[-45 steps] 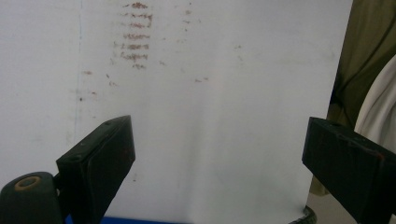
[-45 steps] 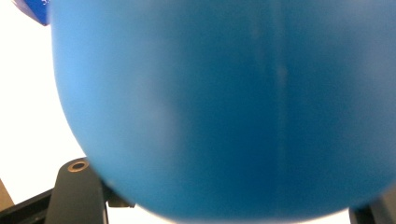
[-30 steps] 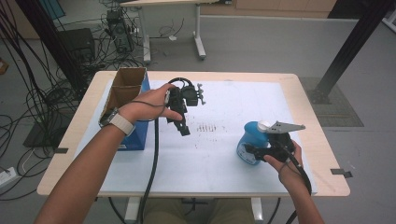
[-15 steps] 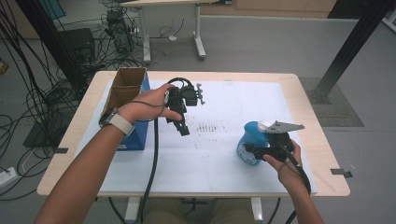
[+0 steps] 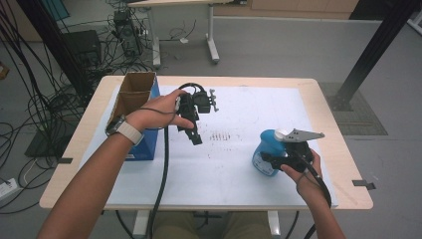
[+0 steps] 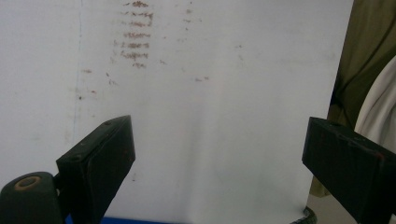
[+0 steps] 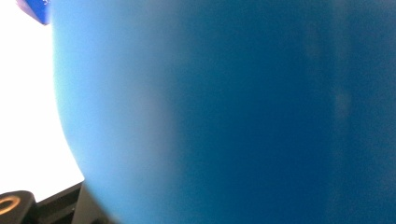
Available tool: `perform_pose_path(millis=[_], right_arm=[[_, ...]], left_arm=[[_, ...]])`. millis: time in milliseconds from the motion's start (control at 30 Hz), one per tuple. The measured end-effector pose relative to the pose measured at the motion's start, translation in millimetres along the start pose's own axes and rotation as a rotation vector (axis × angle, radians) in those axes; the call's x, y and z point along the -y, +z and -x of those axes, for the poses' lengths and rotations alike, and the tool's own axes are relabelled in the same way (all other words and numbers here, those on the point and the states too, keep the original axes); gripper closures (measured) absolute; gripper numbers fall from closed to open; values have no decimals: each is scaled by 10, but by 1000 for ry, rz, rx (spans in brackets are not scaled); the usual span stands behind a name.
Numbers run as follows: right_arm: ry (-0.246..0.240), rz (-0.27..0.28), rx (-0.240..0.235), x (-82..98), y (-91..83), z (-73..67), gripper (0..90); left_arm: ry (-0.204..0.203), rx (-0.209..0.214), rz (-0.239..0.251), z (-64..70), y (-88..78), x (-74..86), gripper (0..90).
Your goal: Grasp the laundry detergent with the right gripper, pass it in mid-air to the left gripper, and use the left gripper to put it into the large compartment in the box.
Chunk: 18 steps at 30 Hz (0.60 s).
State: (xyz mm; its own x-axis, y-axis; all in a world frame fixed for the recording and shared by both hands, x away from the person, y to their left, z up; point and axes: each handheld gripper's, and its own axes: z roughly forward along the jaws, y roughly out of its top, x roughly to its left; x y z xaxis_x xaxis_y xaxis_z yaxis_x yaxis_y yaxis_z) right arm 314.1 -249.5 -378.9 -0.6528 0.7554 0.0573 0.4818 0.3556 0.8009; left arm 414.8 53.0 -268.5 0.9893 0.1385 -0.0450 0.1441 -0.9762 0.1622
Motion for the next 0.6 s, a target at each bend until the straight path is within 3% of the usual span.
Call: perform_pose_path(millis=[600], right_arm=[[-28, 29, 7, 30, 5, -3, 432]], left_arm=[[-6, 0, 8, -5, 6, 17, 97]])
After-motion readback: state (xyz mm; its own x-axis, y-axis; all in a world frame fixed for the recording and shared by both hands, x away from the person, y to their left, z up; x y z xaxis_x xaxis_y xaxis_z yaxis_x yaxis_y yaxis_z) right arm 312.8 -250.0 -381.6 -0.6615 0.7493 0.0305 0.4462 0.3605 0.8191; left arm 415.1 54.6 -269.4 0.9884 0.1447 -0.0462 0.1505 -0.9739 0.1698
